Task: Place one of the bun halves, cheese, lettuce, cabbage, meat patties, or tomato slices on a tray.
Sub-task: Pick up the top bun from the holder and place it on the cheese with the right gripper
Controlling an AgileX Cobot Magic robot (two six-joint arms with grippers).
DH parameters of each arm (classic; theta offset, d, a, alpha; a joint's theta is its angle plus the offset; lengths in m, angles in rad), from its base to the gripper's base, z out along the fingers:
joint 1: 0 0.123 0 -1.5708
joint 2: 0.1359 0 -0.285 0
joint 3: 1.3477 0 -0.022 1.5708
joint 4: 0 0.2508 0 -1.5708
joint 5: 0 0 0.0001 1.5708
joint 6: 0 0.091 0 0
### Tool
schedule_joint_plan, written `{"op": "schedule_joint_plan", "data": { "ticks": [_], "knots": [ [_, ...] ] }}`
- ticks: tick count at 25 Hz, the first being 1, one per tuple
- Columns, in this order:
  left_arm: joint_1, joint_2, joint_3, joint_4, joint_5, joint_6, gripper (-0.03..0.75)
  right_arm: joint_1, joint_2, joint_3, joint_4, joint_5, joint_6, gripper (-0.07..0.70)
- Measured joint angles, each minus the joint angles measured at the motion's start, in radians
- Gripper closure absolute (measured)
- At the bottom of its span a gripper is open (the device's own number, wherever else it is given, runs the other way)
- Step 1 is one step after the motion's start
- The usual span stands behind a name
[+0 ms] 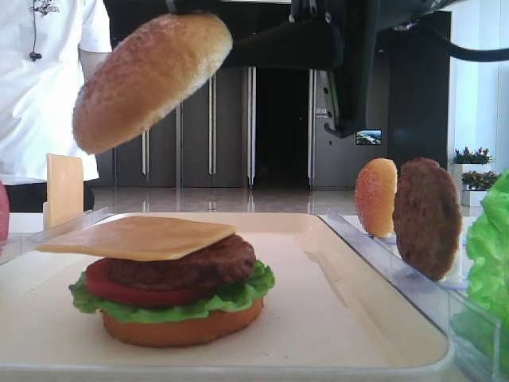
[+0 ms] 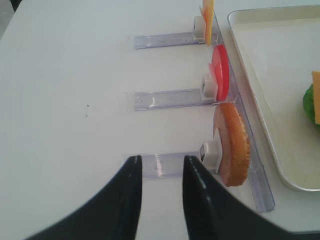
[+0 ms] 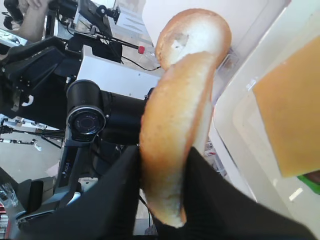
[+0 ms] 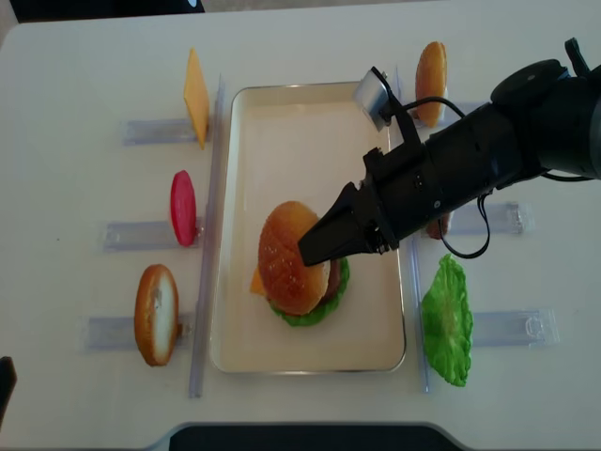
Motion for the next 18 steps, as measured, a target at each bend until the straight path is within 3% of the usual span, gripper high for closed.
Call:
{"op": "schedule_joint_plan", "data": {
  "ticks": [5, 18],
  "knots": [
    [0.000, 0.000, 0.000, 0.000, 0.000, 0.000, 0.496, -0.037, 0.052, 0.000, 0.010, -0.001, -0.005, 0.413],
    [0.000, 0.000, 0.000, 0.000, 0.000, 0.000, 0.496, -0.038, 0.118, 0.000, 0.034, -0.001, -0.035, 0.413]
  ]
}}
